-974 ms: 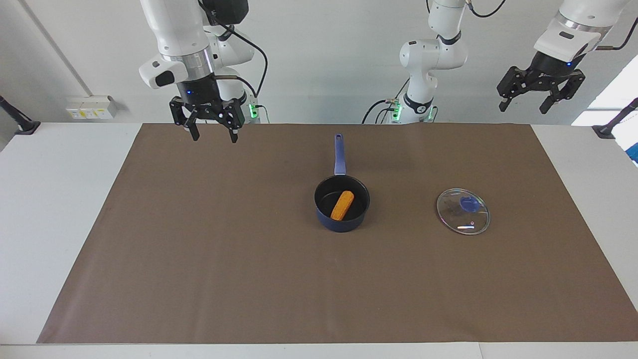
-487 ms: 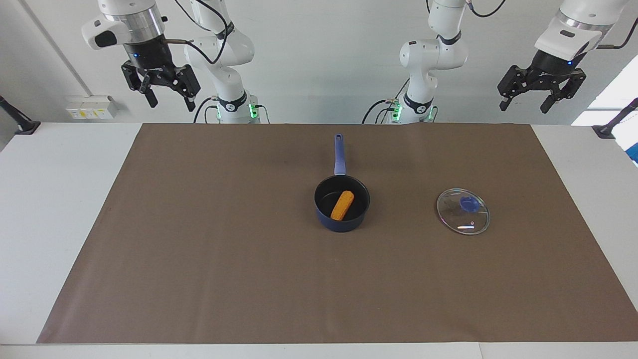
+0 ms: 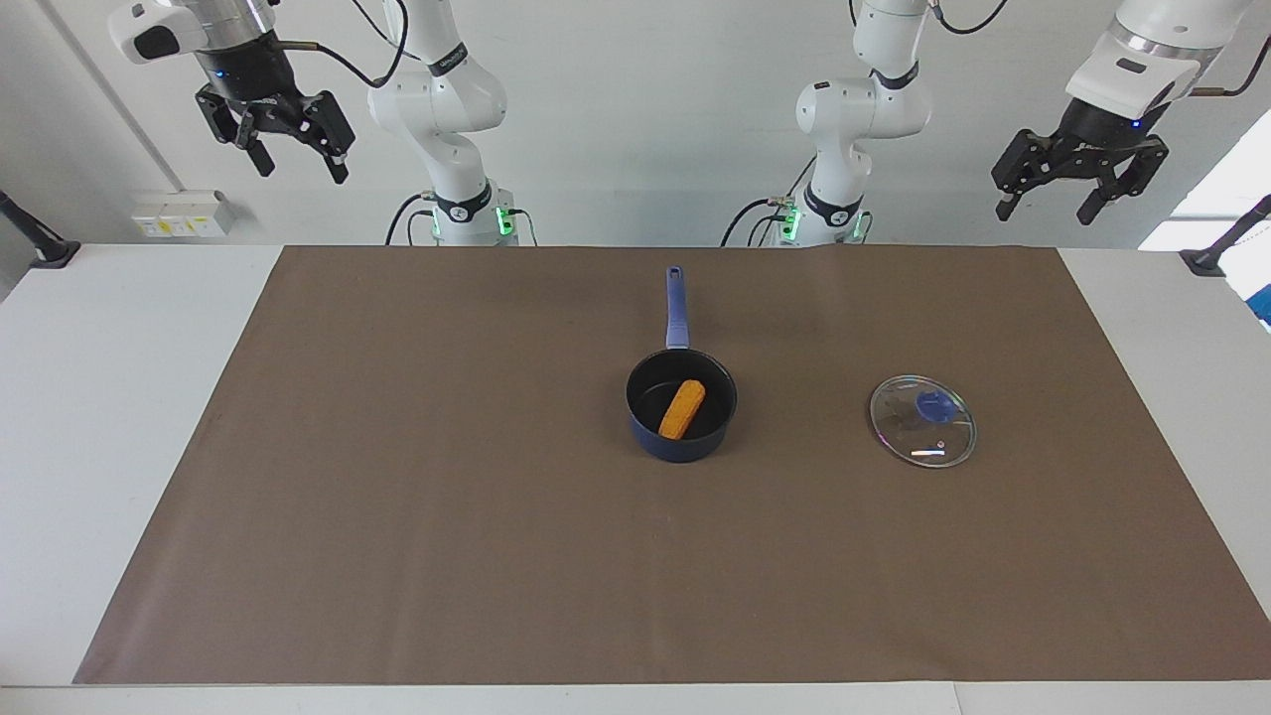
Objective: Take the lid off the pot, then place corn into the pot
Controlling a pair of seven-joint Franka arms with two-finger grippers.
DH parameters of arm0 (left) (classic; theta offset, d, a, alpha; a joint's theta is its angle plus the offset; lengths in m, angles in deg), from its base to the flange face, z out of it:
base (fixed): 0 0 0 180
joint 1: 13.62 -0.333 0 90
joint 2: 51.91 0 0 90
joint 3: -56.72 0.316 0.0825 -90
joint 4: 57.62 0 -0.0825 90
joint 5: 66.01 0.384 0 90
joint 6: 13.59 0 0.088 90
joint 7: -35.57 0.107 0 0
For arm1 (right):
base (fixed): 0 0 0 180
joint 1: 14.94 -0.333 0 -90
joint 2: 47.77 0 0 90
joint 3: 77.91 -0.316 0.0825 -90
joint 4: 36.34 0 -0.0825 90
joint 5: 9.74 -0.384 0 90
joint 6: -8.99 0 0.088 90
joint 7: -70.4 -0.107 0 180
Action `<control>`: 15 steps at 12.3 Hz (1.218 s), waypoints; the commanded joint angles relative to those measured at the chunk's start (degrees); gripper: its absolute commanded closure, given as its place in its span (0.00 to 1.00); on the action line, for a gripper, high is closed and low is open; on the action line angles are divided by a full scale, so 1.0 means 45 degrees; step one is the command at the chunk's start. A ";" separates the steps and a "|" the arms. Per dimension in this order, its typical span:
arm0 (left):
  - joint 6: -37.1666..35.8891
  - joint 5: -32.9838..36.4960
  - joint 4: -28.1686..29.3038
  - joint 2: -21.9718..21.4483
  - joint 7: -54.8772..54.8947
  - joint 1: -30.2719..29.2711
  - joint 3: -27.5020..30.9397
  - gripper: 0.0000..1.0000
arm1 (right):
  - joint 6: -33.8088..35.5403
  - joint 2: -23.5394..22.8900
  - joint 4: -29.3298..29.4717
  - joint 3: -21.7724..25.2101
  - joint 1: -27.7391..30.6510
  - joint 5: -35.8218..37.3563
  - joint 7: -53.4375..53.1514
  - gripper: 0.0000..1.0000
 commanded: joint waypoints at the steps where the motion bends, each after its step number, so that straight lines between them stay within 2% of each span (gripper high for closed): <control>1: -0.0223 0.0120 -0.0331 0.0108 0.0103 -0.0047 -0.0039 0.00 | -0.0240 0.0227 -0.0436 -0.0721 0.0603 -0.0021 0.0436 0.00; 5: -0.0203 0.0101 -0.0292 0.0069 0.0064 -0.0047 -0.0039 0.00 | -0.0358 0.0188 -0.0416 -0.0995 0.0098 0.0156 0.0320 0.00; 15: -0.0223 0.0101 -0.0253 0.0049 0.0044 -0.0047 -0.0039 0.00 | -0.0281 0.0129 -0.0338 -0.0976 0.0193 0.0137 0.0319 0.00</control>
